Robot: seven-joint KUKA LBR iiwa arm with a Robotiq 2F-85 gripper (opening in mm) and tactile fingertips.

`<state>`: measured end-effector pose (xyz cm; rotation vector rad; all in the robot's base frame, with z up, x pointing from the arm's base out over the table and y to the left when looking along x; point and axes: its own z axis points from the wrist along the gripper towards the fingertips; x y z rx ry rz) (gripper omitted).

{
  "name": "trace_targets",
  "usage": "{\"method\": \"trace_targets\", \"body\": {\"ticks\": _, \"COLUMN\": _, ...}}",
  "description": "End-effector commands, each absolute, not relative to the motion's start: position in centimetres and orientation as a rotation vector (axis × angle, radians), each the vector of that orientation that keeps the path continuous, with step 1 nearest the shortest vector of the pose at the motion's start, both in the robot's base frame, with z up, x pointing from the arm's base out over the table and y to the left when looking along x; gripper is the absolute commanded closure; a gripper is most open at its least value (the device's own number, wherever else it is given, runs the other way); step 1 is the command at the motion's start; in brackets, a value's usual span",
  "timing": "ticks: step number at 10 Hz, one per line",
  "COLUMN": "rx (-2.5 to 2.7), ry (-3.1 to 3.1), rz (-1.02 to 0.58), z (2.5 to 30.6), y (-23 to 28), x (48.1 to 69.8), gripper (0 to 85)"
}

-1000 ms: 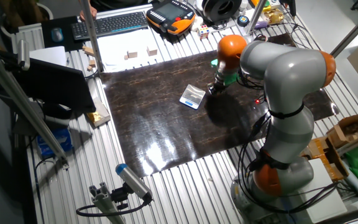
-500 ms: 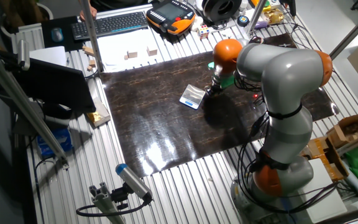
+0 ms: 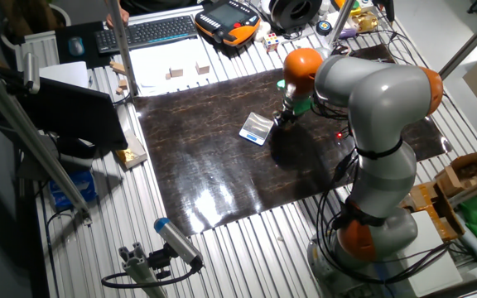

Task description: Remove the object from the scale

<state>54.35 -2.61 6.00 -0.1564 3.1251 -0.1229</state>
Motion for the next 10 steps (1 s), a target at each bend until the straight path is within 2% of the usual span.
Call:
{"method": "trace_targets", "body": {"ticks": 1, "rx": -0.136, "ry": 3.145, "rz": -0.043, "z": 7.0, "y": -2.3, "x": 54.7, "gripper": 42.0}}
{"method": "trace_targets", "body": {"ticks": 4, "rx": -0.088, "ry": 3.216, "rz": -0.039, "z": 13.2, "y": 0.4, "x": 54.6, "gripper": 62.3}}
{"method": "trace_targets", "body": {"ticks": 6, "rx": -0.112, "ry": 3.208, "rz": 0.006, "z": 14.8, "y": 1.4, "x": 53.9, "gripper": 84.3}}
{"method": "trace_targets", "body": {"ticks": 10, "rx": -0.176, "ry": 3.179, "rz": -0.033, "z": 18.2, "y": 1.2, "x": 53.5, "gripper": 84.3}}
